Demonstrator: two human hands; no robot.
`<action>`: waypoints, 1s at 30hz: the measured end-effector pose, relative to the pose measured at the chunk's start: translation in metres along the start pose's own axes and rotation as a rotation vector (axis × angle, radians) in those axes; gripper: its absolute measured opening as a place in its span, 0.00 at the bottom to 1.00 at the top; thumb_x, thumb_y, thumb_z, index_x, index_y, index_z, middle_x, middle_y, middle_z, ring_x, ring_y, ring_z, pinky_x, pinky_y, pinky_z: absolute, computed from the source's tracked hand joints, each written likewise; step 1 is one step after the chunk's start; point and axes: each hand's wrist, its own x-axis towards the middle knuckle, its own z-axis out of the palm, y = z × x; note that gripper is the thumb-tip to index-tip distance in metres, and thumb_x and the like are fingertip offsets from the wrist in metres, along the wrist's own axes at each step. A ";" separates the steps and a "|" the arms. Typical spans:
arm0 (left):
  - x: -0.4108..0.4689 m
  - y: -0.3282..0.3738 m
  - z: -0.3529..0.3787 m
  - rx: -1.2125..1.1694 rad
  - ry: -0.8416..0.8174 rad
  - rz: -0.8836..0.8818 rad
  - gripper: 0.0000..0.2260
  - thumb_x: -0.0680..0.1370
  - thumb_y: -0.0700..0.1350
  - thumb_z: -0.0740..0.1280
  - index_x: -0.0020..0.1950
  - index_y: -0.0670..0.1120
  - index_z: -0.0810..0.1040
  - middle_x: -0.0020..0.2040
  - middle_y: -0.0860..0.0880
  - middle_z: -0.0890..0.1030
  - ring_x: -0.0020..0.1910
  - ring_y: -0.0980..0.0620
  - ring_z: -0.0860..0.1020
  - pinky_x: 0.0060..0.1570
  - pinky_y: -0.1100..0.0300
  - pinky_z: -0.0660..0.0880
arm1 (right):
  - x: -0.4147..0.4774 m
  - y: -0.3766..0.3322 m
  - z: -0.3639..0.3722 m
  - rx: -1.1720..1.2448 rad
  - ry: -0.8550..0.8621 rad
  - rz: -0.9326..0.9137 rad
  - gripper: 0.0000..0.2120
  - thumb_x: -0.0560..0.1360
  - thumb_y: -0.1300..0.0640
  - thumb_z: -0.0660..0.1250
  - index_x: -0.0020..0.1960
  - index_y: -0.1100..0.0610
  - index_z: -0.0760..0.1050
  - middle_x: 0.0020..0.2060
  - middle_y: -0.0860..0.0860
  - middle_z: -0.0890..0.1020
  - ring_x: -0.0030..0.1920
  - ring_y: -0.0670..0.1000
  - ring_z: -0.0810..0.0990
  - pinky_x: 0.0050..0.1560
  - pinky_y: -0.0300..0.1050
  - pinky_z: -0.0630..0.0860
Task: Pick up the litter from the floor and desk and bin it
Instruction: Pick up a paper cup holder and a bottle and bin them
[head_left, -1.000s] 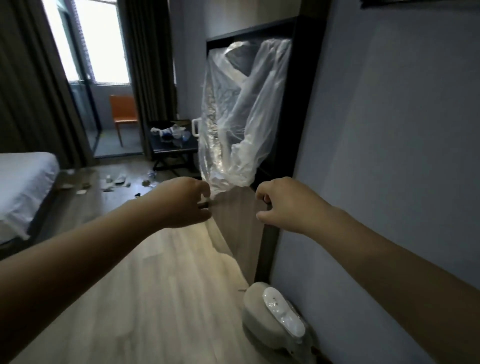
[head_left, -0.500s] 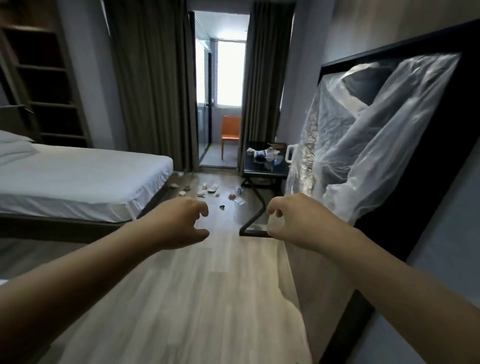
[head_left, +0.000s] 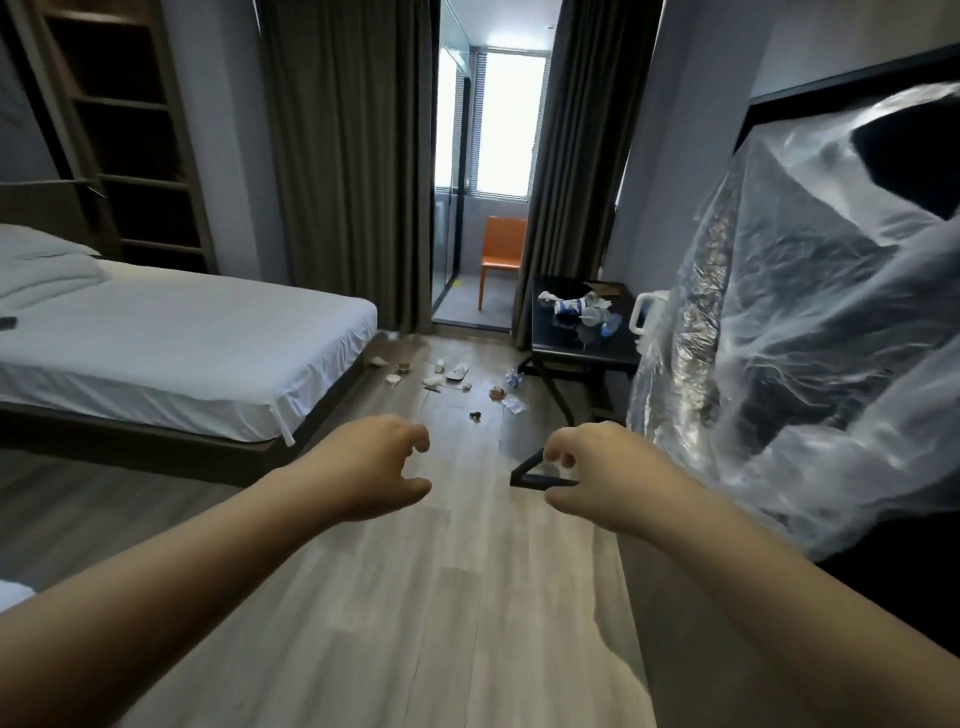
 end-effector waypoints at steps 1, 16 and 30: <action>0.016 -0.013 0.000 0.000 0.007 0.004 0.19 0.76 0.56 0.66 0.65 0.52 0.72 0.60 0.53 0.75 0.57 0.53 0.74 0.55 0.60 0.71 | 0.021 0.000 0.003 0.003 -0.002 0.004 0.19 0.72 0.48 0.68 0.63 0.49 0.73 0.55 0.46 0.78 0.56 0.48 0.75 0.50 0.45 0.75; 0.251 -0.153 0.017 -0.017 -0.082 0.024 0.21 0.75 0.56 0.65 0.66 0.51 0.71 0.60 0.52 0.76 0.58 0.52 0.75 0.57 0.56 0.73 | 0.271 0.030 0.054 0.040 -0.097 0.103 0.18 0.72 0.49 0.67 0.62 0.50 0.75 0.53 0.45 0.79 0.54 0.46 0.76 0.51 0.42 0.75; 0.500 -0.224 0.033 0.009 -0.143 -0.038 0.21 0.76 0.56 0.65 0.66 0.51 0.71 0.59 0.52 0.76 0.57 0.53 0.75 0.58 0.57 0.73 | 0.528 0.131 0.089 0.060 -0.143 0.080 0.19 0.71 0.50 0.66 0.62 0.51 0.74 0.56 0.48 0.79 0.57 0.49 0.76 0.47 0.42 0.72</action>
